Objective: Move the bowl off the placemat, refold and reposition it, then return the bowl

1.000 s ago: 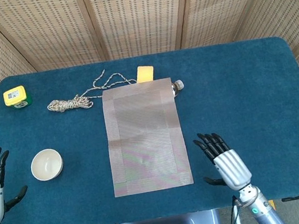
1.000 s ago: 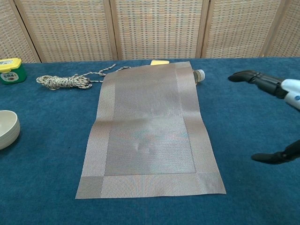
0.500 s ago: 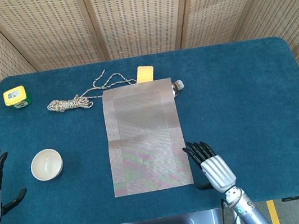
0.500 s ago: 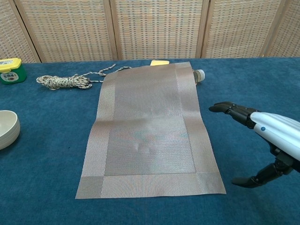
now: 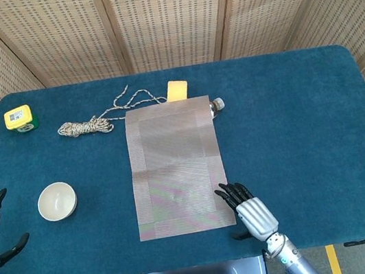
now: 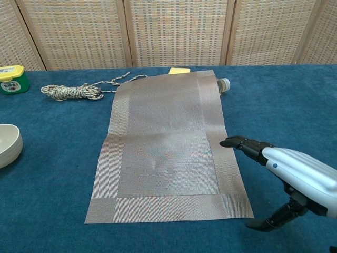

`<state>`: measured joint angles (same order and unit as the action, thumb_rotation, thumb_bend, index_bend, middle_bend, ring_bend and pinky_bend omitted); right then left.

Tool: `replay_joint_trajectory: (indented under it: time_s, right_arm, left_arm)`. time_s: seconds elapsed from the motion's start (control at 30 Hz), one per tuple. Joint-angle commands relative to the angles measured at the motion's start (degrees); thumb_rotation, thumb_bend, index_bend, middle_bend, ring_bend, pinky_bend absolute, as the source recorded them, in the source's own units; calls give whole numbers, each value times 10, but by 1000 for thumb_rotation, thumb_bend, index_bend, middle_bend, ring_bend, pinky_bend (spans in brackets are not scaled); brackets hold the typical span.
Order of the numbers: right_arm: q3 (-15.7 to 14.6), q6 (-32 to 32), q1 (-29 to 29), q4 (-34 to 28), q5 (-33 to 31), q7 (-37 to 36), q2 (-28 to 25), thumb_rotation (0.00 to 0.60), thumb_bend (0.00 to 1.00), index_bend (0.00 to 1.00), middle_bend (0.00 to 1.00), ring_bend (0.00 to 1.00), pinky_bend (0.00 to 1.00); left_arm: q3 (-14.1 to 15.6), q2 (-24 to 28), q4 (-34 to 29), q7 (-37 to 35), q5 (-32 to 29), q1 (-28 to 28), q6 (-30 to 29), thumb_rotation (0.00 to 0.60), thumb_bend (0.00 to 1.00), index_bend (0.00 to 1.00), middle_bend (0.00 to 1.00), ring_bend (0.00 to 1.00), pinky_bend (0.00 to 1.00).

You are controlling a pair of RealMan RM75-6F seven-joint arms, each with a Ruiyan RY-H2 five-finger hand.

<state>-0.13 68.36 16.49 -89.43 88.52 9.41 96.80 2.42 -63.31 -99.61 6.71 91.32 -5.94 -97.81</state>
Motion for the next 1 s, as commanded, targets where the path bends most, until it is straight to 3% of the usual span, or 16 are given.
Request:
replay_joint_trajectory:
  time_s: [0.03,1.0]
  right_arm:
    - [5,-6,3,11,-11,-6,9,600,31,0,0,0,0]
    - [13,-30,23,107,-48,21,77,600,99,0,0,0,0]
  left_arm:
    - [1,7,-5,-11,4,2,6,600,196,0,0,0,0]
    - [-6,18,-10,-23,38,14,25,600,196,0,0,0,0]
